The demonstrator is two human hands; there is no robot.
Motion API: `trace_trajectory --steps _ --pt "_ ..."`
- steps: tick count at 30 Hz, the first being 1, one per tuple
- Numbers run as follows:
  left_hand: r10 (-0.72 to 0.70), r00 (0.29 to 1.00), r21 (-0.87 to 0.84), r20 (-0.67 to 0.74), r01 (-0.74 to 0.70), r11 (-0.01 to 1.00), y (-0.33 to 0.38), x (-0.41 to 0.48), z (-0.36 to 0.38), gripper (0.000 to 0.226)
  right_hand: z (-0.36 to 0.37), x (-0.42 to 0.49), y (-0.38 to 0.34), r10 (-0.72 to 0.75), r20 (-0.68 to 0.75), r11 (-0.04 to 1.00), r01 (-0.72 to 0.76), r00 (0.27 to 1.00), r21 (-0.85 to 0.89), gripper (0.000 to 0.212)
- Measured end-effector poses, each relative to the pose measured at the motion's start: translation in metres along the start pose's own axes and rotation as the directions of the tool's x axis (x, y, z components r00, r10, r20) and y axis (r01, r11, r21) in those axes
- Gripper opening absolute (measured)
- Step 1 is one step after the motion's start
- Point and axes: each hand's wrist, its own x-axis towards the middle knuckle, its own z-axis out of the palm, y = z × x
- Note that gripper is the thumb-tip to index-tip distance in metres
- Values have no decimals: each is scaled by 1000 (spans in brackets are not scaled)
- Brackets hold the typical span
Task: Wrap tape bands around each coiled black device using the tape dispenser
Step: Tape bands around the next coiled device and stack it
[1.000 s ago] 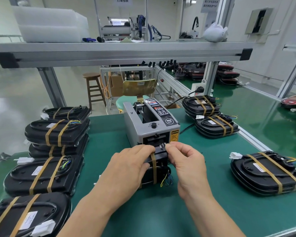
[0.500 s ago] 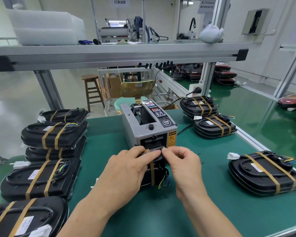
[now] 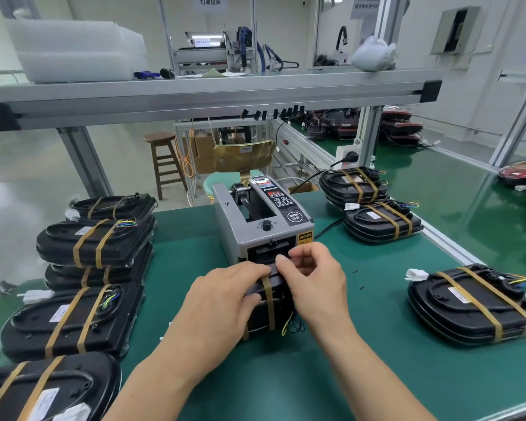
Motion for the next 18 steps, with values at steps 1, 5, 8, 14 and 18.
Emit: trace_trajectory --steps 1,5,8,14,18 --pt "-1 1000 6 -2 1 1000 1 0 1 41 1 -1 0 -39 -9 998 39 999 -45 13" --pt "-10 1000 20 -3 10 1000 4 4 2 41 3 -3 3 -106 -42 993 104 993 -49 9" --pt "-21 1000 7 -1 21 1000 3 3 1 41 3 0 6 -81 -32 997 81 996 -1 12" --pt "-19 1000 -55 4 19 998 -4 -1 -2 42 -8 -1 15 81 177 937 -136 981 323 21" --pt "-24 999 -193 -38 16 981 -9 -8 -3 49 -28 -9 33 31 495 951 -179 869 254 41"
